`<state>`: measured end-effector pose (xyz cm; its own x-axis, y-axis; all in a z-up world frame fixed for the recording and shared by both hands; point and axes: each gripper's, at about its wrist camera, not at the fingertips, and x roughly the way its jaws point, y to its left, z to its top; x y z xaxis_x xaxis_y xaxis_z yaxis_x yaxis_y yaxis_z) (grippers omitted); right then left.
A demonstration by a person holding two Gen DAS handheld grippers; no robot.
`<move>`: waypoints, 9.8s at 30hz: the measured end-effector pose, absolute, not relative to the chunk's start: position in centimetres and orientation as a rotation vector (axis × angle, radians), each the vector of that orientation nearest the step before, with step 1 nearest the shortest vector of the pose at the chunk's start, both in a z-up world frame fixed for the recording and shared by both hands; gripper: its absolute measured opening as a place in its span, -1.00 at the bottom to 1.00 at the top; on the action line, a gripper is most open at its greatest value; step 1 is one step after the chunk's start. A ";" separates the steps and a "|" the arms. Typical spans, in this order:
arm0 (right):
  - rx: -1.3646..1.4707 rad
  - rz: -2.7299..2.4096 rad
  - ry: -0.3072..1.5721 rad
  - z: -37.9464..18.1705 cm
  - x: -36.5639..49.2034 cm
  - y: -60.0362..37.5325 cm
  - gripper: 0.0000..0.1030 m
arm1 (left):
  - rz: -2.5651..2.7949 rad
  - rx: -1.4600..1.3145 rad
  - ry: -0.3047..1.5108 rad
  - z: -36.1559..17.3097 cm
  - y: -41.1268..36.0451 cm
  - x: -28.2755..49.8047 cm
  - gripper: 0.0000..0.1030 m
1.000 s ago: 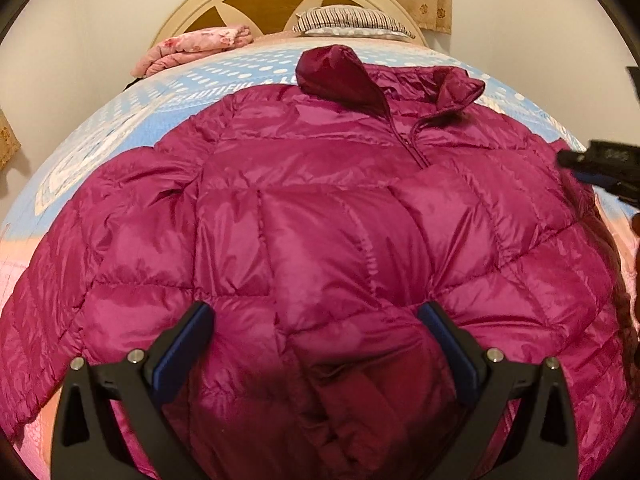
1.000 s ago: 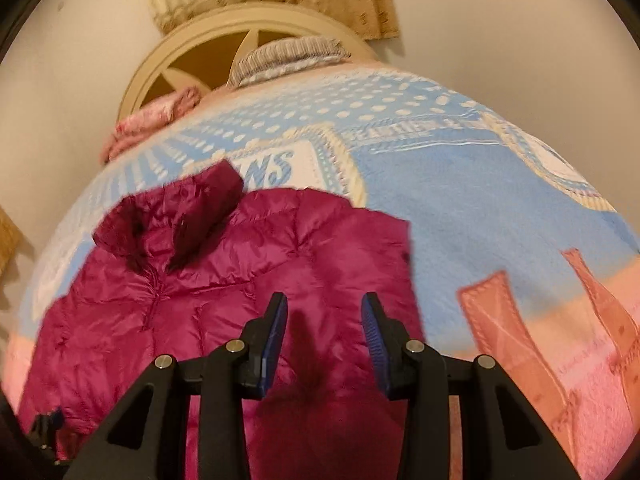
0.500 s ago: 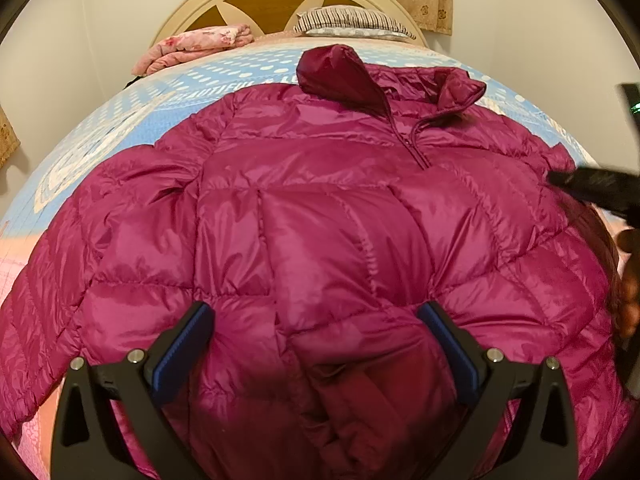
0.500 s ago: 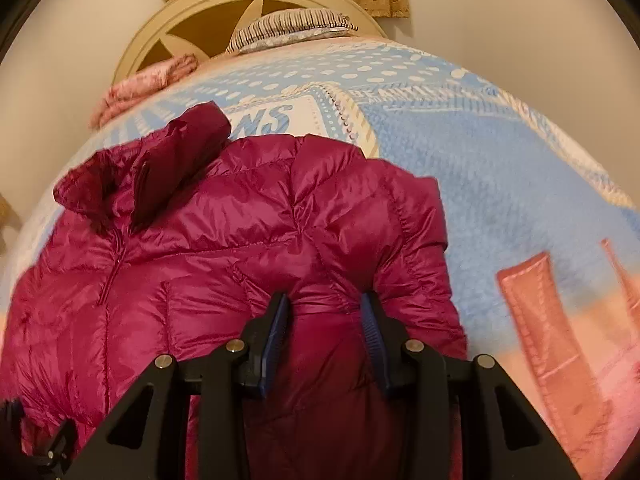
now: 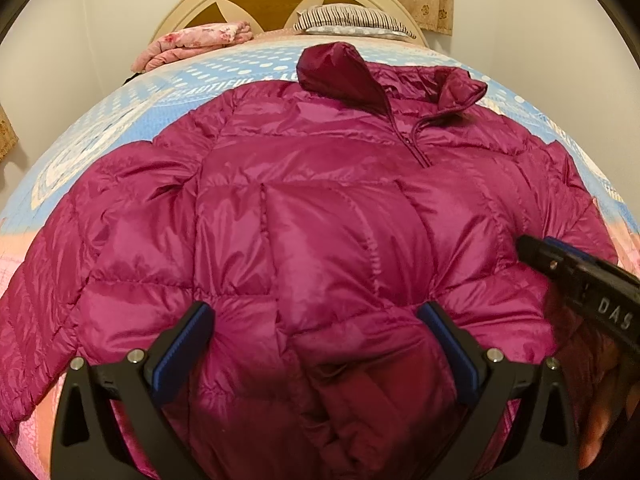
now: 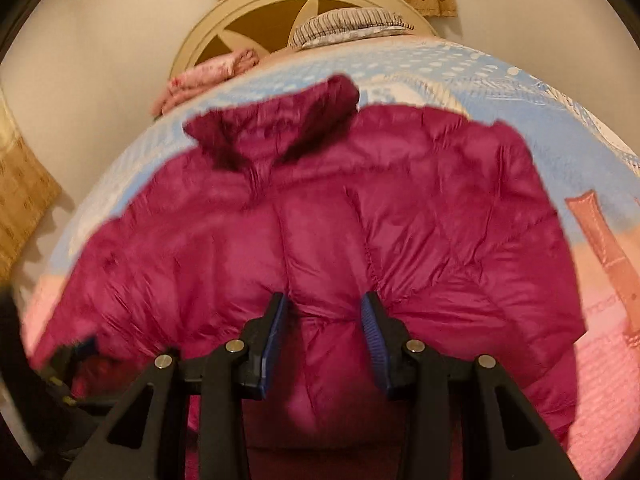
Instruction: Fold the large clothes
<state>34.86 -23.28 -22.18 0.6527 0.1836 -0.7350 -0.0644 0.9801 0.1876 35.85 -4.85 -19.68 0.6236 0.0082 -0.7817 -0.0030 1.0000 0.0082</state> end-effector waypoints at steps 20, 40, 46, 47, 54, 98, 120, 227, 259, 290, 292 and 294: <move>0.165 0.153 0.812 -22.6 34.4 -23.7 -0.19 | 0.456 -0.110 0.716 -13.8 18.6 20.7 1.00; 0.193 0.165 0.800 -22.4 34.1 -24.0 -0.12 | 0.386 -0.441 0.733 -19.3 23.9 19.0 -0.13; 0.202 0.171 0.798 -22.5 34.1 -24.2 -0.10 | 0.325 -0.442 0.621 -16.5 24.9 18.3 -0.75; 0.202 0.171 0.798 -22.5 34.1 -24.2 -0.09 | 0.325 -0.428 0.603 -15.6 24.9 18.4 -0.76; 0.215 0.177 0.793 -22.4 34.1 -24.3 -0.06 | 0.258 -0.328 0.471 -8.9 22.7 20.1 -0.78; 0.368 0.193 0.728 -22.2 32.9 -26.4 0.16 | -0.361 0.047 0.627 -10.8 -8.6 29.8 -0.70; 0.385 0.040 0.536 -19.7 29.8 -28.1 0.30 | -0.042 0.193 0.692 -16.2 -5.5 34.6 0.97; 0.137 0.341 0.838 -22.2 32.0 -18.1 -0.48 | -0.090 0.072 0.885 -19.2 -3.0 39.3 1.00; 0.218 0.166 0.943 -13.7 56.2 -24.8 0.12 | -0.117 0.020 0.881 -19.3 -2.7 39.1 1.00; 0.096 0.140 0.899 -21.2 51.6 -28.6 -0.73 | -0.076 0.005 0.656 -9.0 -0.6 43.4 1.00; 0.125 0.152 0.877 -21.4 51.4 -28.9 -0.73 | -0.032 0.032 0.636 -8.6 -0.9 46.1 1.00; 0.159 0.168 0.869 -21.6 51.4 -29.3 -0.74 | -0.030 0.088 0.619 -8.7 -1.8 48.0 1.00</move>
